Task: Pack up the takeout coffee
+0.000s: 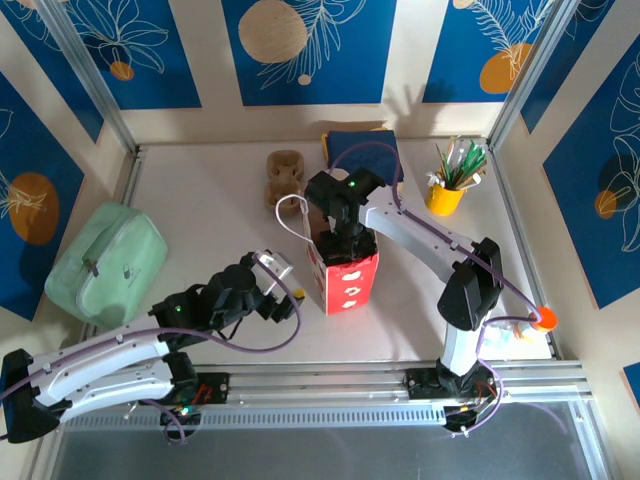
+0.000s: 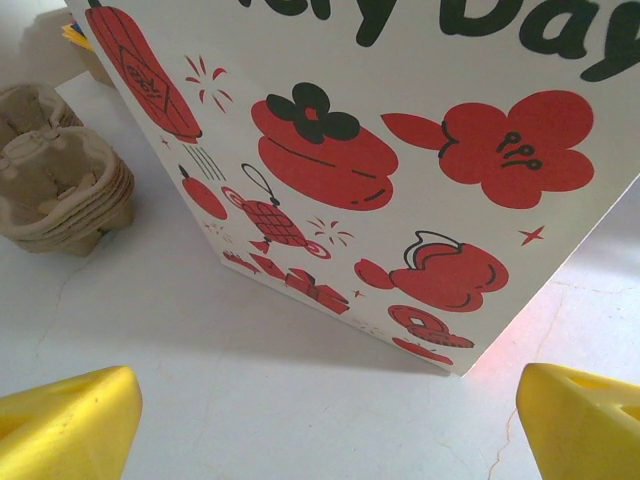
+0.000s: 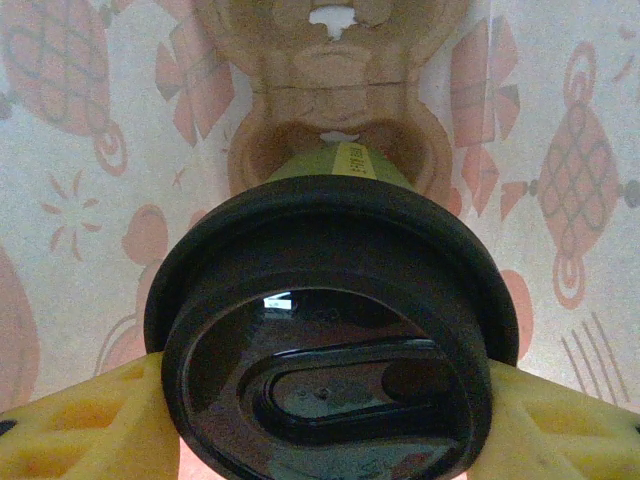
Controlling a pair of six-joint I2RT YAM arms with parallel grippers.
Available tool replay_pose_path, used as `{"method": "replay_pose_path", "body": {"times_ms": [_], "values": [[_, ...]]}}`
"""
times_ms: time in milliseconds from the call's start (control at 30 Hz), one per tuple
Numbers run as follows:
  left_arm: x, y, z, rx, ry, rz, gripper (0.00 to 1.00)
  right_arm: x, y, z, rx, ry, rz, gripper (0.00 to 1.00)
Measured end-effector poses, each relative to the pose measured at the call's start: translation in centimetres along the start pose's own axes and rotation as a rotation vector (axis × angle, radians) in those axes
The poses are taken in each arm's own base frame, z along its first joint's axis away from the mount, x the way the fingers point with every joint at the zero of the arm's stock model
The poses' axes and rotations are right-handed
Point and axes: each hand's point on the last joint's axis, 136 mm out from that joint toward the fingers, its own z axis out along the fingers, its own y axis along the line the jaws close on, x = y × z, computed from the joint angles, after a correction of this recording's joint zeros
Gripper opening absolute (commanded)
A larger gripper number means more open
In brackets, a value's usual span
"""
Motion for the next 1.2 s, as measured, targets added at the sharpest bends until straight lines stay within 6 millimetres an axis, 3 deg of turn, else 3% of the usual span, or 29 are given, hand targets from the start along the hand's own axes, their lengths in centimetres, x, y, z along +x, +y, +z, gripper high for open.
{"method": "replay_pose_path", "body": {"times_ms": [1200], "values": [[-0.16, 0.06, -0.24, 0.0, -0.01, -0.003, 0.96, -0.25, -0.33, 0.01, 0.021, -0.015, 0.001, 0.6]]}}
